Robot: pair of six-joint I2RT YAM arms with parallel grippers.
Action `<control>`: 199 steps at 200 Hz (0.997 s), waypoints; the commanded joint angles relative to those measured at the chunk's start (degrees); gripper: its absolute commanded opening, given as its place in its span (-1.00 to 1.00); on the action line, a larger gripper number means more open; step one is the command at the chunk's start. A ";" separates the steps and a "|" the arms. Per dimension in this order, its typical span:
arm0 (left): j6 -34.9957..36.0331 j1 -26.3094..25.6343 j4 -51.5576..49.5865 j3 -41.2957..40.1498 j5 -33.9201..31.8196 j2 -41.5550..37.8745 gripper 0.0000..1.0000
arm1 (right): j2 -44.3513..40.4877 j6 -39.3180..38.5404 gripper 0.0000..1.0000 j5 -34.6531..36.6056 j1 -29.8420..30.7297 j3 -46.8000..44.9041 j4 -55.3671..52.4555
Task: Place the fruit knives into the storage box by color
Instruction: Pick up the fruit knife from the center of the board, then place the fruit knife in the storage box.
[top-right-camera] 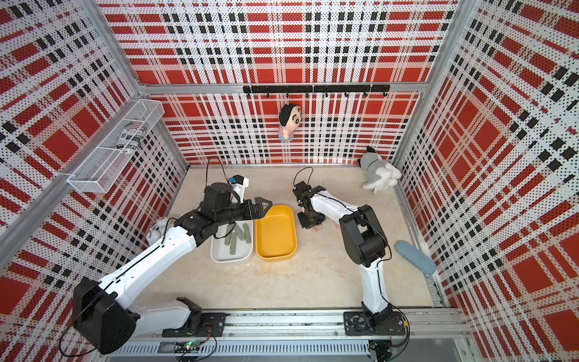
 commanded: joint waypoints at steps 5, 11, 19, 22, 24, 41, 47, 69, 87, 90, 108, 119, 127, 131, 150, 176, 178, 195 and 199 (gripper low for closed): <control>0.87 0.41 -0.52 -0.76 -0.44 -1.41 0.97 | -2.96 -0.15 -0.51 0.58 -0.28 1.49 -1.02; 0.90 0.41 -0.70 -0.82 -0.53 -1.44 0.97 | -3.12 -0.17 -0.51 0.59 -0.24 1.72 -1.38; 0.99 0.41 -1.04 -0.88 -0.70 -1.60 0.97 | -3.29 -0.09 -0.52 0.54 -0.24 2.02 -1.74; 1.03 0.43 -1.14 -1.02 -0.75 -1.70 0.97 | -3.35 -0.14 -0.52 0.53 -0.20 2.15 -1.85; 1.04 0.44 -1.24 -0.98 -0.78 -1.73 0.97 | -3.45 -0.16 -0.52 0.55 -0.21 2.23 -1.95; 1.17 0.44 -1.86 -1.45 -1.06 -2.33 0.97 | -4.17 -0.13 -0.52 0.59 -0.17 2.81 -2.43; 1.15 0.44 -2.15 -1.50 -1.14 -2.57 0.97 | -4.37 -0.13 -0.52 0.58 -0.19 3.07 -2.63; 1.26 0.44 -3.11 -2.24 -1.49 -3.53 0.97 | -5.22 -0.13 -0.51 0.42 -0.23 3.97 -3.43; 1.21 0.44 -3.60 -3.22 -1.58 -4.44 0.97 | -5.94 0.06 -0.52 0.40 -0.02 4.66 -4.05; 1.09 0.41 -3.68 -3.32 -1.58 -4.56 0.97 | -6.03 0.05 -0.52 0.40 0.05 4.75 -4.14; 0.83 0.35 -4.21 -4.19 -1.75 -5.46 0.97 | -6.73 0.13 -0.52 0.40 0.54 5.81 -4.88; 0.72 0.26 -4.54 -4.73 -1.93 -6.03 0.97 | -6.95 0.31 -0.52 0.59 1.06 6.60 -5.55; 0.62 0.05 -4.84 -4.99 -2.09 -6.35 0.97 | -7.21 0.44 -0.52 0.63 1.45 7.23 -5.87; 0.52 0.04 -4.96 -5.12 -2.27 -6.52 0.97 | -7.29 0.55 -0.52 0.58 1.70 7.52 -6.02; 0.41 -0.42 -5.40 -5.85 -2.58 -7.37 0.97 | -7.81 0.88 -0.52 0.46 2.93 9.17 -6.95; -0.09 -0.83 -5.40 -7.40 -2.36 -8.68 0.97 | -7.85 1.66 -0.51 -0.14 4.96 11.20 -7.85; -0.10 -0.85 -5.38 -7.54 -2.35 -8.80 0.97 | -7.81 1.70 -0.51 -0.17 5.24 11.32 -7.91; -0.34 -1.12 -5.85 -8.48 -2.64 -9.81 0.97 | -7.55 2.45 -0.51 -0.29 6.88 12.35 -8.27; -0.41 -1.14 -5.88 -8.74 -2.71 -10.09 0.97 | -7.48 2.62 -0.51 -0.33 7.35 12.55 -8.37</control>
